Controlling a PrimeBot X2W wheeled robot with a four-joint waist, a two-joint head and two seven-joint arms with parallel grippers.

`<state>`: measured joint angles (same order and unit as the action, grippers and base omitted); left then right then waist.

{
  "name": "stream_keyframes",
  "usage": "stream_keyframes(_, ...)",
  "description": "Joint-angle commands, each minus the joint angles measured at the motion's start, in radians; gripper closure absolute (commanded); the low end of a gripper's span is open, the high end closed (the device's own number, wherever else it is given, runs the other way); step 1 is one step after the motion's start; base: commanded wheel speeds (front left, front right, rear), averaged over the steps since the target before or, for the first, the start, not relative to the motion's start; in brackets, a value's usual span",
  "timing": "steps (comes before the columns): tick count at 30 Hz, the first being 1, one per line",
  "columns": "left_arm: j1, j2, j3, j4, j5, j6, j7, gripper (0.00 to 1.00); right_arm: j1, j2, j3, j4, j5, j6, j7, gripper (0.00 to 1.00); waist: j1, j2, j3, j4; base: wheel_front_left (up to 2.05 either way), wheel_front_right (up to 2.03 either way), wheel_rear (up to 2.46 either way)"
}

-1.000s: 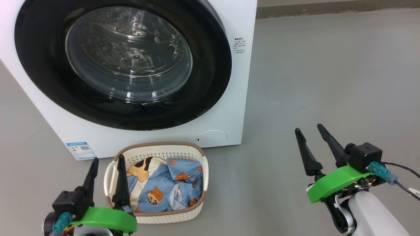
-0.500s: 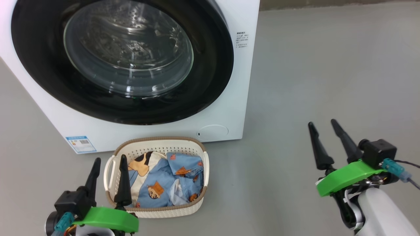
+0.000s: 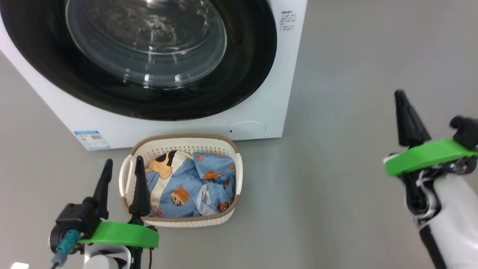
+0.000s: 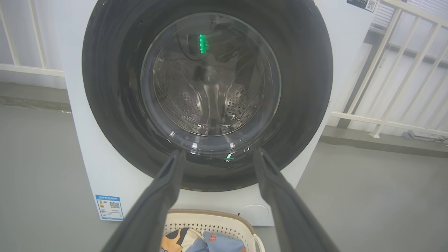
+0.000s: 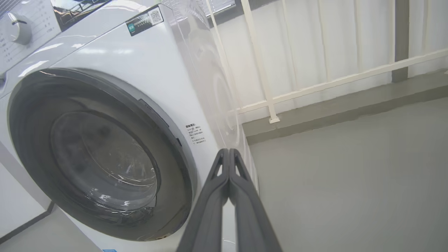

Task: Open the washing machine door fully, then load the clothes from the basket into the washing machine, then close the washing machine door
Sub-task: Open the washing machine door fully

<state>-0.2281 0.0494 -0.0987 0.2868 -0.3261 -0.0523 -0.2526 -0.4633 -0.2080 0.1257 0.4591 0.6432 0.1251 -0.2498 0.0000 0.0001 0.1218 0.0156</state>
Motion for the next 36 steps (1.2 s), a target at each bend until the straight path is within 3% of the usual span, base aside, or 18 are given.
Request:
stream_keyframes(1,-0.046,0.016,0.034,-0.034,-0.002,-0.003,-0.009,0.0,-0.04,-0.025,0.016,-0.016,0.025,0.006,-0.01,1.0,0.0,-0.0001,0.027,0.016,0.0,0.0,0.0)
stream_keyframes(13,-0.08,0.009,0.049,-0.087,0.02,-0.001,-0.009,0.0,-0.233,-0.149,0.078,-0.005,0.433,0.006,0.085,1.0,0.0,-0.0001,0.141,0.06,0.0,0.0,0.0)
stream_keyframes(21,-0.106,0.004,0.047,-0.096,0.023,0.003,-0.009,0.0,-0.374,-0.204,0.111,-0.009,0.698,0.006,0.227,1.0,0.0,-0.0001,0.209,0.088,0.0,0.0,0.0)
stream_keyframes(26,-0.117,0.003,0.041,-0.099,0.025,0.002,-0.009,0.0,-0.45,-0.207,0.102,0.009,0.854,0.006,0.35,1.0,0.0,-0.0001,0.244,0.105,0.0,0.0,0.0)
stream_keyframes(36,-0.14,0.001,0.024,-0.131,0.019,0.006,-0.009,0.0,-0.596,-0.204,0.077,0.091,0.989,0.006,0.548,1.0,0.0,-0.0001,0.304,0.14,0.0,0.0,0.0)
